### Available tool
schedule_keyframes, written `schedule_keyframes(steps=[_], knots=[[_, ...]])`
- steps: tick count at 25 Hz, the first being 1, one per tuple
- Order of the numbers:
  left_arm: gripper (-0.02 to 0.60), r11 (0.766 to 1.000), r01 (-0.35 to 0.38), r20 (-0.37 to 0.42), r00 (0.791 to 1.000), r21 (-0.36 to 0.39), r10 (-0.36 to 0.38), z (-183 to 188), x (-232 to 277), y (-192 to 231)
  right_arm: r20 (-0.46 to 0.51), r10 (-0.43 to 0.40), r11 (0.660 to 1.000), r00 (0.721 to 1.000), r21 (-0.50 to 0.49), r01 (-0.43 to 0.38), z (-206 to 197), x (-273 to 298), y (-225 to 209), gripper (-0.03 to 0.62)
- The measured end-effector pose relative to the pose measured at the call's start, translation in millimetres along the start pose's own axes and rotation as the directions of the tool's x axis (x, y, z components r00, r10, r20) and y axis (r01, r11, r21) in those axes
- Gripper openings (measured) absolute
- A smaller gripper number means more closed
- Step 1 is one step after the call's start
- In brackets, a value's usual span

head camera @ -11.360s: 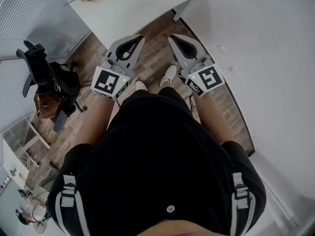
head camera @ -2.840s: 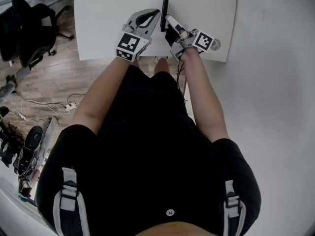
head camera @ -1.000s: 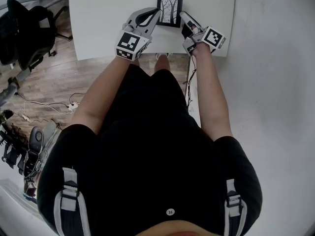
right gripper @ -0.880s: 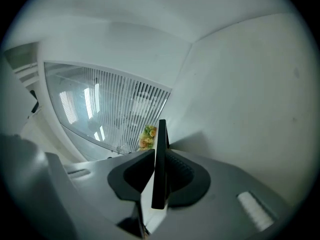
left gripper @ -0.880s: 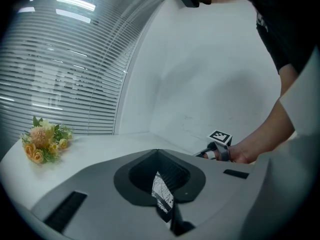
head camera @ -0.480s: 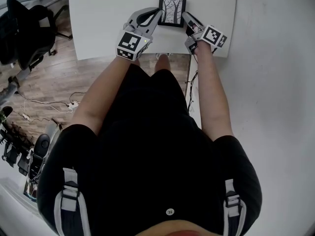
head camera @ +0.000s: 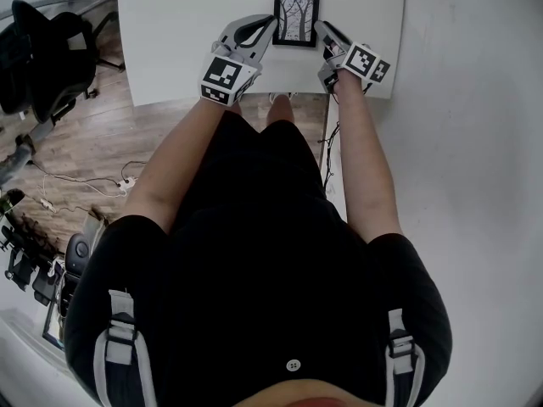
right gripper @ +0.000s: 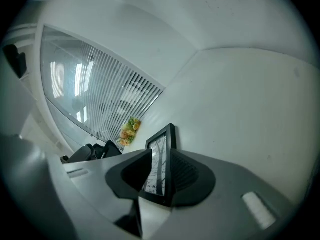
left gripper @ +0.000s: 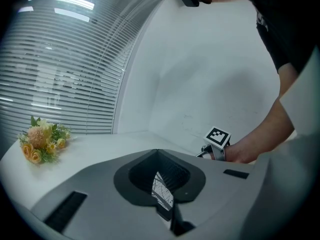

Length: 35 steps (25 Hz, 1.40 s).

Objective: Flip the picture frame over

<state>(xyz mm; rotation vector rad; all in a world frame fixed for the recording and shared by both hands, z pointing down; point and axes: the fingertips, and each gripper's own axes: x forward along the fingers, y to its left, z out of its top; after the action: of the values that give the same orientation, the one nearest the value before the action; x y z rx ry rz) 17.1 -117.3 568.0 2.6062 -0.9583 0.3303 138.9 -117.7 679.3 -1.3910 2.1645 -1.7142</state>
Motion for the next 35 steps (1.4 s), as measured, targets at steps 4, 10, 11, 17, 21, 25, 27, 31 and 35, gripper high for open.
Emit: schedule_keyframes(steps=[4, 10, 11, 17, 21, 25, 27, 31, 35], knots=[[0.006, 1.0, 0.003, 0.003, 1.0, 0.014, -0.003, 2.2, -0.8, 0.4, 0.007, 0.048, 0.999, 0.999, -0.01, -0.048, 3.0, -0.3, 14.9, 0.11], [0.006, 0.999, 0.009, 0.015, 1.0, 0.032, -0.01, 30.7, -10.6, -8.3, 0.038, 0.12, 0.989, 0.992, -0.095, -0.116, 23.1, -20.2, 70.1, 0.11], [0.006, 0.999, 0.013, 0.021, 1.0, 0.036, -0.014, 35.9, -12.5, -10.2, 0.041, 0.134, 0.985, 0.99, -0.114, -0.129, 25.6, -23.1, 79.2, 0.109], [0.006, 0.996, 0.044, 0.065, 0.997, 0.072, -0.048, 77.0, -33.1, -23.8, 0.028, 0.196, 0.924, 0.98, -0.341, -0.175, 38.8, -48.0, 148.9, 0.1], [0.006, 0.993, 0.083, 0.095, 0.991, 0.086, -0.091, 104.5, -47.7, -42.4, 0.04, 0.228, 0.845, 0.973, -0.505, -0.177, 49.3, -77.4, 189.6, 0.088], [0.006, 0.991, 0.113, 0.115, 0.986, 0.069, -0.12, 123.8, -63.6, -51.0, 0.063, 0.245, 0.744, 0.968, -0.652, -0.145, 55.6, -98.9, 228.0, 0.081], [0.006, 0.99, 0.12, 0.122, 0.984, 0.07, -0.128, 131.0, -69.8, -54.3, 0.088, 0.254, 0.691, 0.963, -0.713, -0.117, 57.4, -108.7, 244.1, 0.074], [0.006, 0.987, 0.137, 0.141, 0.979, 0.087, -0.149, 149.3, -79.1, -64.0, 0.139, 0.277, 0.606, 0.951, -0.793, -0.06, 61.2, -127.1, 270.0, 0.039], [0.006, 0.979, 0.149, 0.164, 0.971, 0.138, -0.171, 170.6, -86.4, -75.4, 0.17, 0.299, 0.566, 0.939, -0.824, -0.031, 66.1, -140.9, 290.5, 0.011]])
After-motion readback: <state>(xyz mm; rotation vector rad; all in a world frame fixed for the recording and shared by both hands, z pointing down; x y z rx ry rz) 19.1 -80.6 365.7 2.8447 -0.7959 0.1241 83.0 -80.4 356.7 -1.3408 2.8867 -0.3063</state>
